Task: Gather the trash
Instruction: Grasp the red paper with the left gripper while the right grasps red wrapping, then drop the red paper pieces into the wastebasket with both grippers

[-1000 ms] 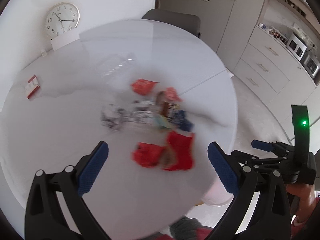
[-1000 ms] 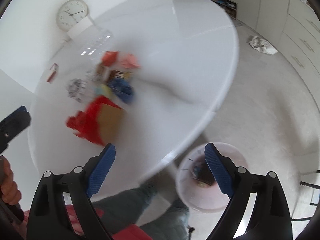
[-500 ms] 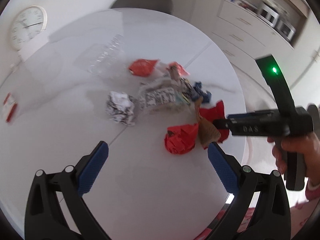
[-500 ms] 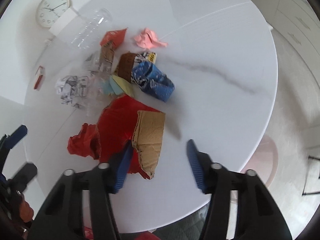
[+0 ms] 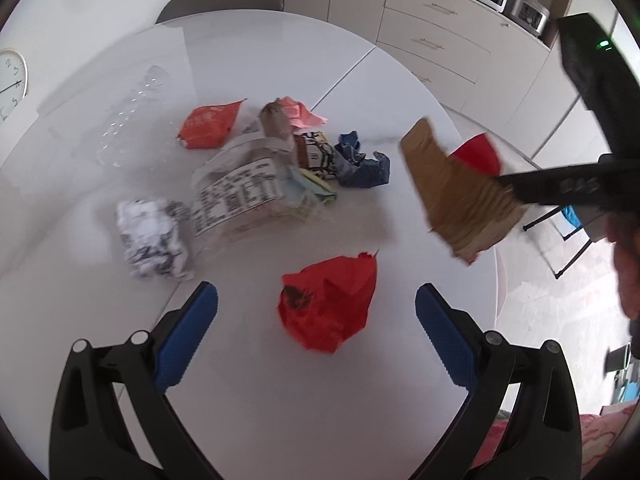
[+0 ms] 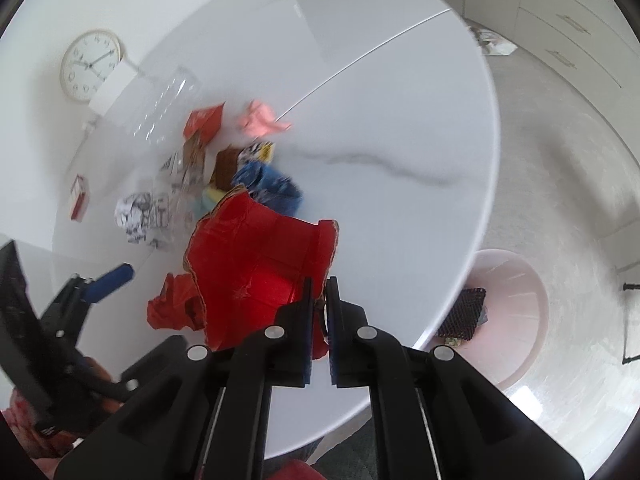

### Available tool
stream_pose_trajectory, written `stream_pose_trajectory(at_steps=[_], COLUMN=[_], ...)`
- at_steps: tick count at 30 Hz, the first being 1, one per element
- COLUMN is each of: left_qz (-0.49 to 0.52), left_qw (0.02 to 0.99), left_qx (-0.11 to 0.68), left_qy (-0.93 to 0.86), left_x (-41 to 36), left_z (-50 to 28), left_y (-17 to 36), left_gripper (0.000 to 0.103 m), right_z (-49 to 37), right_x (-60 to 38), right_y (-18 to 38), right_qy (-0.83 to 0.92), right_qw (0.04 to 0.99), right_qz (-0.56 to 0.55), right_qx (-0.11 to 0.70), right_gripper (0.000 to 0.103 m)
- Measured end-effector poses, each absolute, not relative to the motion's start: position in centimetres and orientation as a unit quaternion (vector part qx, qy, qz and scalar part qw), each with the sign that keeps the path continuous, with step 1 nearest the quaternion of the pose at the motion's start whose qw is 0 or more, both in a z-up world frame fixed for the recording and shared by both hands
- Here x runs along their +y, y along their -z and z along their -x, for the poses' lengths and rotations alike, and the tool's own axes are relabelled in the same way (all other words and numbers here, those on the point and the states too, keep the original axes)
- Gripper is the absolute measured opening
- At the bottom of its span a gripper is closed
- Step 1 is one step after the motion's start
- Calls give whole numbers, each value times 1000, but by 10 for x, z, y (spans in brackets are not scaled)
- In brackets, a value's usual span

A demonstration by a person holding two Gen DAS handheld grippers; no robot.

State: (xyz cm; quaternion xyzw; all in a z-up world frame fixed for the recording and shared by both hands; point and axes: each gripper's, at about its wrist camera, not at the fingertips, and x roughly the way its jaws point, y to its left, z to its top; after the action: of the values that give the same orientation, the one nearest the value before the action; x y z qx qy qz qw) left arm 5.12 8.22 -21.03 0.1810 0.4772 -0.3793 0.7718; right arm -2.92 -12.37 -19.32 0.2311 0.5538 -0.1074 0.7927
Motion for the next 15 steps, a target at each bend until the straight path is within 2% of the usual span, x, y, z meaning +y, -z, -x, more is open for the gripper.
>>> stream_pose_trajectory(at_steps=[7,15], left_qz=[-196,-216], left_qw=[772,767], left_qx=[483,497], left_qy=[364,343], left_x=[68,66], left_z=[-50,-48], left_y=[225,233], left_gripper=[81,49], right_z=[55,81], right_x=[-156,-181], right_y=[183,184], right_qy=[139,156], right_qw=[794,790], right_qz=[-244,-254], right_qx=[539,536], right_gripper=[7,7])
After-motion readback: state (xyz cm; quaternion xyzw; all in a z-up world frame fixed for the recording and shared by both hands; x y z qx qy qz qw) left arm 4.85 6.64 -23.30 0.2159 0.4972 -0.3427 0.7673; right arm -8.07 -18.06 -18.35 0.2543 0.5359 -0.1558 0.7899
